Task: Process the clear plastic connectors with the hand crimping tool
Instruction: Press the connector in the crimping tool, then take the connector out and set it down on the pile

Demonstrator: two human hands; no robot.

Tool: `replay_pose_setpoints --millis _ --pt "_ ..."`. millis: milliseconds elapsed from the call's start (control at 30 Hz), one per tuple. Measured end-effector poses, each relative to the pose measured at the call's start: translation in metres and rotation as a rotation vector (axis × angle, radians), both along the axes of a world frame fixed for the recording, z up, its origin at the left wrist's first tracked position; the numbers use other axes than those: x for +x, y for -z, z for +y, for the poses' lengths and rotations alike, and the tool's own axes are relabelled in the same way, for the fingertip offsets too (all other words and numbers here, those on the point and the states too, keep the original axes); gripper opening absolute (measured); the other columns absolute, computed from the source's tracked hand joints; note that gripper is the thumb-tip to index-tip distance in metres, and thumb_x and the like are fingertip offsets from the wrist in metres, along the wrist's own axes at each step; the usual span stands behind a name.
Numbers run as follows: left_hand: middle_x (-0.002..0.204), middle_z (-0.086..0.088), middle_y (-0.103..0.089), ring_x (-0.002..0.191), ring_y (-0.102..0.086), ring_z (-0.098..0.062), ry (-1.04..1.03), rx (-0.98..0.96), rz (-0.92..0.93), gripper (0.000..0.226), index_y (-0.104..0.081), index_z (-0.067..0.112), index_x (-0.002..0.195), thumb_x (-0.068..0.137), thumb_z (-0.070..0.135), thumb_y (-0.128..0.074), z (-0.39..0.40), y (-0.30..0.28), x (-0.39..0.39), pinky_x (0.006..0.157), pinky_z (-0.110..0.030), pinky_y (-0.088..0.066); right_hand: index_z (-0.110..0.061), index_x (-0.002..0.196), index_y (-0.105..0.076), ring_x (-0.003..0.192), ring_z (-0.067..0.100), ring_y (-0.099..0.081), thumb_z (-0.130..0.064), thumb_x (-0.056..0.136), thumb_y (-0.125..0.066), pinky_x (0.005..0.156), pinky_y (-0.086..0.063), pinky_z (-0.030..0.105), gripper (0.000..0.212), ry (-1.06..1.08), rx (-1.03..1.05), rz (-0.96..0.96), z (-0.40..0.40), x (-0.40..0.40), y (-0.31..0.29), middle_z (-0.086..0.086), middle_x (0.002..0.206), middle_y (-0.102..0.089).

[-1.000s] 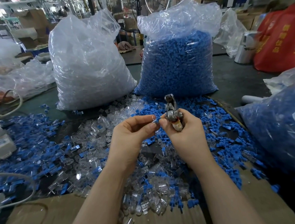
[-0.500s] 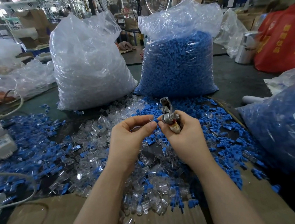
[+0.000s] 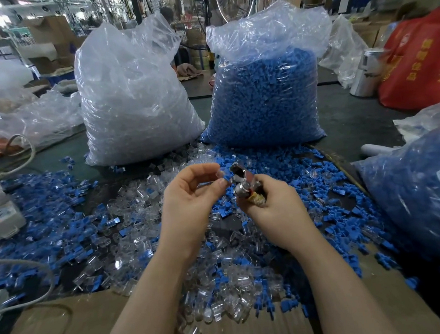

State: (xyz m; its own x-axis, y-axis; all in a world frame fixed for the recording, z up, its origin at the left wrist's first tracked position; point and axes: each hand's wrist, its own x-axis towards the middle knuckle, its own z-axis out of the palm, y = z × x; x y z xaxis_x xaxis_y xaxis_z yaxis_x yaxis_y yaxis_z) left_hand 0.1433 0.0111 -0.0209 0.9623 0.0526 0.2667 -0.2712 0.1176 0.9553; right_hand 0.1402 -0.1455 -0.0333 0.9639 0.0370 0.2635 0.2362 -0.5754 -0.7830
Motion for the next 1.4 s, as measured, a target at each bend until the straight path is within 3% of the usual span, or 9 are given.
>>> replay_pose_setpoints --millis 300,667,833,1200,1333,1400 --pt "0.092 0.003 -0.075 0.087 -0.071 -0.010 0.035 0.039 -0.070 0.026 -0.070 0.019 0.097 0.072 0.015 -0.074 0.002 -0.001 0.000 0.078 -0.019 -0.054 -0.033 0.085 -0.058 0.060 0.011 -0.056 -0.032 0.088 -0.067 0.060 -0.050 0.045 0.009 -0.034 0.019 0.013 0.000 0.000 0.001 -0.008 0.068 -0.063" --pt "0.092 0.000 -0.075 0.090 -0.071 -0.013 0.034 0.033 -0.072 0.025 -0.070 0.018 0.097 0.075 0.008 -0.075 0.002 0.000 0.002 0.079 -0.021 -0.055 -0.025 0.089 -0.059 0.064 0.022 -0.055 -0.029 0.091 -0.061 0.061 -0.049 0.049 0.005 -0.021 -0.065 -0.009 0.001 -0.001 0.000 -0.003 0.068 -0.060" --pt "0.092 0.000 -0.075 0.090 -0.071 -0.012 0.045 0.019 -0.074 0.028 -0.070 0.017 0.099 0.071 0.015 -0.075 0.002 -0.001 0.001 0.079 -0.020 -0.055 -0.024 0.086 -0.057 0.064 0.026 -0.055 -0.023 0.090 -0.059 0.060 -0.049 0.049 0.004 0.010 -0.119 -0.026 0.002 -0.002 -0.001 -0.002 0.067 -0.059" --pt "0.092 0.002 -0.075 0.089 -0.070 -0.009 0.060 0.013 -0.078 0.031 -0.070 0.016 0.102 0.071 0.016 -0.075 0.002 0.000 0.001 0.078 -0.020 -0.055 -0.021 0.087 -0.057 0.064 0.024 -0.053 -0.017 0.085 -0.058 0.055 -0.041 0.039 0.005 0.047 -0.222 -0.073 0.003 -0.002 -0.002 -0.003 0.067 -0.057" --pt "0.092 0.003 -0.075 0.088 -0.070 -0.009 0.086 -0.026 -0.010 0.035 -0.070 0.015 0.105 0.070 0.017 -0.074 0.004 0.000 0.001 0.077 -0.020 -0.055 -0.025 0.085 -0.053 0.062 0.021 -0.053 -0.020 0.085 -0.060 0.053 -0.040 0.039 0.008 0.049 -0.221 -0.102 0.005 -0.004 -0.002 -0.004 0.065 -0.058" --pt "0.091 -0.002 -0.075 0.088 -0.072 -0.013 0.071 -0.159 0.102 0.031 -0.070 0.012 0.105 0.074 0.014 -0.071 0.012 -0.003 0.003 0.076 -0.020 -0.056 -0.028 0.078 -0.047 0.059 0.018 -0.050 -0.019 0.083 -0.062 0.048 -0.032 0.035 0.018 0.070 -0.227 -0.134 0.005 -0.005 -0.001 -0.006 0.063 -0.055"
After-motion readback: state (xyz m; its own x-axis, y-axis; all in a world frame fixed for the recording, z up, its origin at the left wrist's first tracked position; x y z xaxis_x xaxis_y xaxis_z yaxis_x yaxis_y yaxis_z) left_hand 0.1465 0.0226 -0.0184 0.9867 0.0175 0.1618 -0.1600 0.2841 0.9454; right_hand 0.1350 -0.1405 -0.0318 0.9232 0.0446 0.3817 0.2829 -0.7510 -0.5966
